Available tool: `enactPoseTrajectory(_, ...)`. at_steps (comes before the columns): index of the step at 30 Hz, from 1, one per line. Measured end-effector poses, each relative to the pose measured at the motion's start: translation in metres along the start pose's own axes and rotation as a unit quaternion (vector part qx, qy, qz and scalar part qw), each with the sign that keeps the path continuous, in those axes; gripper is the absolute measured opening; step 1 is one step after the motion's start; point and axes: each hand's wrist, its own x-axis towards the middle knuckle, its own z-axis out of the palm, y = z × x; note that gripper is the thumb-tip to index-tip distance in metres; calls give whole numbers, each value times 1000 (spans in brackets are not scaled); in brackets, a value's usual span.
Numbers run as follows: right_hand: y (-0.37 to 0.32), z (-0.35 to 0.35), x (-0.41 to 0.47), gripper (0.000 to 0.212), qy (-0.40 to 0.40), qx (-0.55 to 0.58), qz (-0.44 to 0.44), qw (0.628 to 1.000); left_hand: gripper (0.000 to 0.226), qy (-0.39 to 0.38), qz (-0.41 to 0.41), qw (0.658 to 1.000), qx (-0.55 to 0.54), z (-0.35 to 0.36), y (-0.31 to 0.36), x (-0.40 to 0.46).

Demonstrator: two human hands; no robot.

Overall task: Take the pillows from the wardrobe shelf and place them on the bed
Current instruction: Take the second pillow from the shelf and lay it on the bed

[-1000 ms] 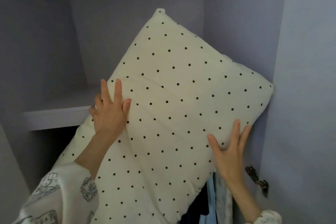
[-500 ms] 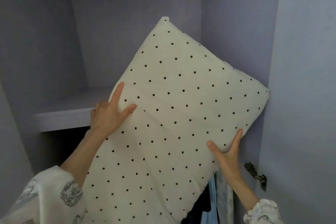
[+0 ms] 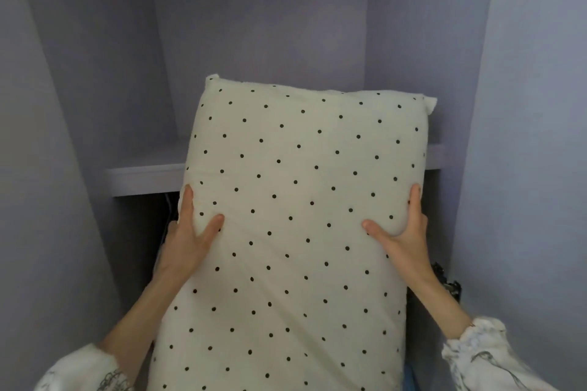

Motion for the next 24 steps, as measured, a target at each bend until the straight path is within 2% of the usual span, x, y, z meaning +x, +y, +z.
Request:
enactPoseTrajectory(8, -19, -45, -22, 102, -78, -16, -30, 996, 77, 62, -80, 994, 35, -23, 26, -98)
enactPoseTrajectory(16, -36, -83, -76, 96, -215, -17, -35, 976, 77, 137, -180, 973, 57, -53, 56, -255)
enactPoseTrajectory(24, -57, -61, -166, 98, -293, 38, -55, 954, 67, 274, -174, 938, 124, -104, 61, -393)
